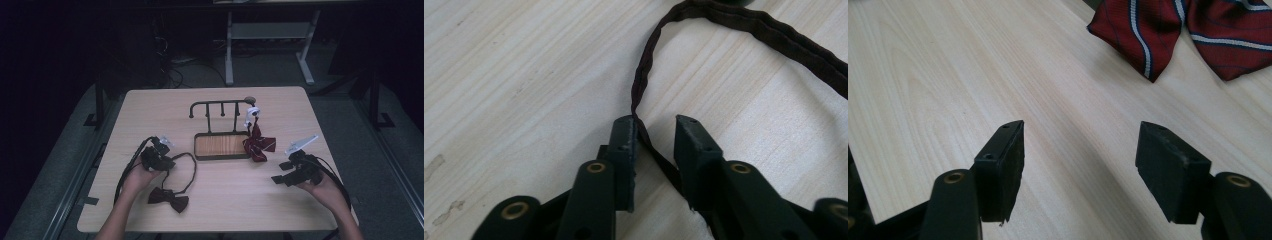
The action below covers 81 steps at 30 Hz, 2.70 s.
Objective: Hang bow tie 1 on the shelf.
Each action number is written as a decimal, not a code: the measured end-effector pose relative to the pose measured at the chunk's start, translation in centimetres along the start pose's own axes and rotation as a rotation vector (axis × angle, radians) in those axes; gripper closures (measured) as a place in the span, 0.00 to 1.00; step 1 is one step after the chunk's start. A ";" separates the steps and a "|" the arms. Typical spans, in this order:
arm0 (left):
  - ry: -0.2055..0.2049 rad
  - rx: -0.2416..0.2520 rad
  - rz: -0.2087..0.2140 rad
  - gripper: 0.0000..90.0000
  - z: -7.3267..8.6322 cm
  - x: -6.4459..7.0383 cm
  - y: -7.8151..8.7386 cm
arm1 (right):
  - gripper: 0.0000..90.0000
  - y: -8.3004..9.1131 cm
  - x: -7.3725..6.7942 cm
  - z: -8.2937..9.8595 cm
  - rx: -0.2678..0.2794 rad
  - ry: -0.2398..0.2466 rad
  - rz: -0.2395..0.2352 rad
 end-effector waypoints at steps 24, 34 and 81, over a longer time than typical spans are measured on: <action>-0.047 0.021 0.037 1.00 -0.3 1.2 1.0 | 0.40 -0.1 0.2 0.1 0.000 -0.009 0.001; -0.076 0.062 0.070 1.00 -0.5 2.4 2.4 | 0.39 -0.4 0.5 0.5 -0.006 -0.021 0.000; -0.151 0.100 0.087 1.00 -1.4 4.4 5.3 | 0.38 -0.7 0.5 0.6 -0.004 -0.019 -0.010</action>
Point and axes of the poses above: each handheld gripper's, and its own axes: y roughly backward along the jaws, z roughly out of its underside, x roughly to its right, the point moved 4 cm from there along -y, roughly forward along the jaws, and after that the axes turned 11 degrees about z, right-handed, at the moved point
